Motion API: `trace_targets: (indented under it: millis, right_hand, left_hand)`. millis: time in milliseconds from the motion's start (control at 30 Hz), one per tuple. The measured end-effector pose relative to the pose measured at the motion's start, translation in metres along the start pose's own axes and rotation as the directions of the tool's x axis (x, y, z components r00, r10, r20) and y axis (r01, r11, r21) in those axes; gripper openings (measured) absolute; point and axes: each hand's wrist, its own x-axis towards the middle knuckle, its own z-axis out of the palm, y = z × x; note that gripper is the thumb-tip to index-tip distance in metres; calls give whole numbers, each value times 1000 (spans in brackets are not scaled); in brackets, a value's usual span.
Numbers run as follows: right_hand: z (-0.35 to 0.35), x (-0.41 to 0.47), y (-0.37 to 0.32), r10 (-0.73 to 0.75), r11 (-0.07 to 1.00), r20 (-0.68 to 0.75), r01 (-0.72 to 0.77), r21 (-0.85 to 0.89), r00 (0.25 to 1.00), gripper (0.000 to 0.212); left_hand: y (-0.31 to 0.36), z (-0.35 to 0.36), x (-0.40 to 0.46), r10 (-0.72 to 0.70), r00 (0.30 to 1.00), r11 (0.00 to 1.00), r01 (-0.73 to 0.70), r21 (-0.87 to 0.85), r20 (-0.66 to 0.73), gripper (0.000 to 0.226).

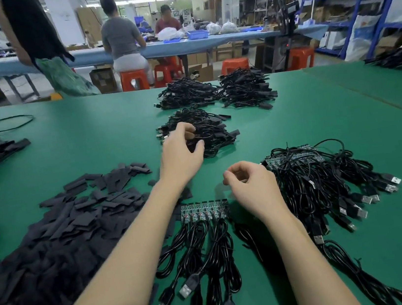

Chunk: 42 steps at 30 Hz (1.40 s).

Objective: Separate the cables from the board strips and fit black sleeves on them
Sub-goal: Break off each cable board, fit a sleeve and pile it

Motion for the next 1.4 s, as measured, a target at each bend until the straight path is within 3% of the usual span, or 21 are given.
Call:
trace_targets:
  millis: [100,233,300,533,667,767,933,1133,1400]
  right_hand:
    - [-6,0,-4,-12,993,72,21,-117,997,17]
    - [-14,-1,-11,68,924,278,45,-379,958,18]
    - [-16,-3,-13,110,915,355,45,-401,928,19]
    - [-38,-7,-13,137,991,490,-120,-66,861,15]
    - [-38,-8,-11,117,955,489,-233,183,864,12]
    - [-38,-7,-10,119,901,496,-304,311,860,13]
    - [-35,-9,-10,160,918,494,-313,245,855,14]
    - [-35,-8,-10,106,903,520,-301,306,848,39]
    - [-33,-8,-8,73,769,619,-439,464,782,21]
  left_hand:
    - [-3,-9,-32,-43,985,999,43,7,167,5]
    - [0,-16,-56,-31,930,998,6,69,365,5]
    - [6,-21,-60,-11,910,998,-14,57,414,6]
    - [6,-41,-55,-20,840,989,98,-115,541,6]
    - [4,-47,-54,-18,743,957,208,-205,670,13]
    - [6,-50,-56,-45,728,905,319,-280,684,8]
    - [7,-51,-59,-121,715,849,434,-301,689,13]
    - [8,-50,-60,-127,705,758,523,-390,698,9]
    - [12,-53,-61,-26,687,677,547,-493,726,14]
